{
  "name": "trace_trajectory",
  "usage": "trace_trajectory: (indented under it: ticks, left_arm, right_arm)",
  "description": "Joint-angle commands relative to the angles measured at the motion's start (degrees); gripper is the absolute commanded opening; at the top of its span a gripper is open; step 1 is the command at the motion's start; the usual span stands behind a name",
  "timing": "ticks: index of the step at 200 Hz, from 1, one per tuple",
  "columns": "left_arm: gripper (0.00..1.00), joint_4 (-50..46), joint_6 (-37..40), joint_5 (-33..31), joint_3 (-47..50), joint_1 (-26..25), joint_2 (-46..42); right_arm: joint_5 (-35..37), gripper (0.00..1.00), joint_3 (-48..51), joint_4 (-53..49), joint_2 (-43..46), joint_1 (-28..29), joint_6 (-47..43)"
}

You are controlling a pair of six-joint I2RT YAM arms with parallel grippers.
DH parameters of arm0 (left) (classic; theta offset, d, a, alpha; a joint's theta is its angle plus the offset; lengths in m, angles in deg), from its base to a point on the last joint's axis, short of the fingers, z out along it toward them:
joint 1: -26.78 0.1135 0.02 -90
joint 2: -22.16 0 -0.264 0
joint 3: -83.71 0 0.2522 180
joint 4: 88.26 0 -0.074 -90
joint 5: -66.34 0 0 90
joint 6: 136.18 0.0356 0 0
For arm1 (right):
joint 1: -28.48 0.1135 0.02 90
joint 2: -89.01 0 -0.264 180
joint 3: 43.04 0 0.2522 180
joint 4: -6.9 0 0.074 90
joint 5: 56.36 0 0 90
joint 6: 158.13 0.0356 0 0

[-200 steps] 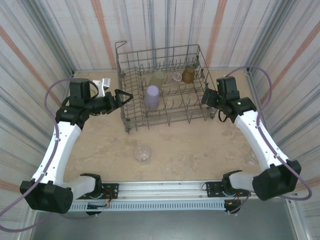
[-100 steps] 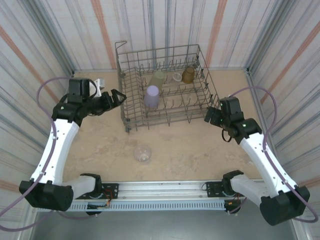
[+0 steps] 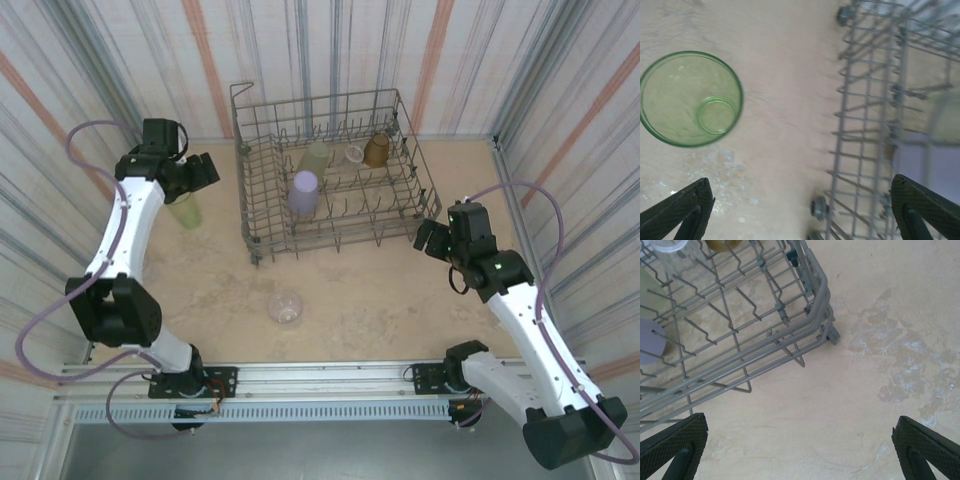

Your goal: Load the cups into the dish rack

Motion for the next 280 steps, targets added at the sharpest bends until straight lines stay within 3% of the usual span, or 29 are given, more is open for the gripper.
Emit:
trace_trajectory:
  ticks: [1,21,58,70,106,157,224,280]
  left_arm:
    - [0.9,3.3,-0.1,-2.6,-0.2,1.9,2.5]
    - [0.87,6.5,0.3,-3.3,-0.4,2.4,6.1]
    - [0.83,2.8,3.3,-2.7,-7.9,2.4,15.8]
    - [0.77,1.2,3.9,-3.1,-10.1,2.4,18.6]
    - [0.56,-2.9,3.5,-6.5,-14.8,3.2,24.4]
    - [0.0,-3.0,2.9,-5.4,-15.7,3.7,24.5]
    - [0.0,-3.6,2.4,-2.4,-14.8,3.3,15.3]
    - [0.0,5.5,-1.2,13.7,-8.9,4.5,5.7]
  right_arm:
    - [1.1,0.99,1.0,-0.9,2.2,-0.5,-0.6]
    - [1.0,0.99,1.5,-0.6,2.9,-0.9,-0.9]
    - [0.4,0.99,1.8,-0.4,2.6,-1.5,-1.0]
    - [0.3,0.99,2.1,-0.2,2.6,-1.6,-1.0]
    - [0.0,0.99,2.6,0.3,3.2,-1.8,-0.7]
    - [-0.3,0.99,2.2,0.1,3.5,-1.9,-0.7]
    - [-1.1,0.99,1.7,0.2,3.6,-2.0,-0.1]
    - [-2.2,0.99,1.1,-0.4,3.4,-2.0,-0.1]
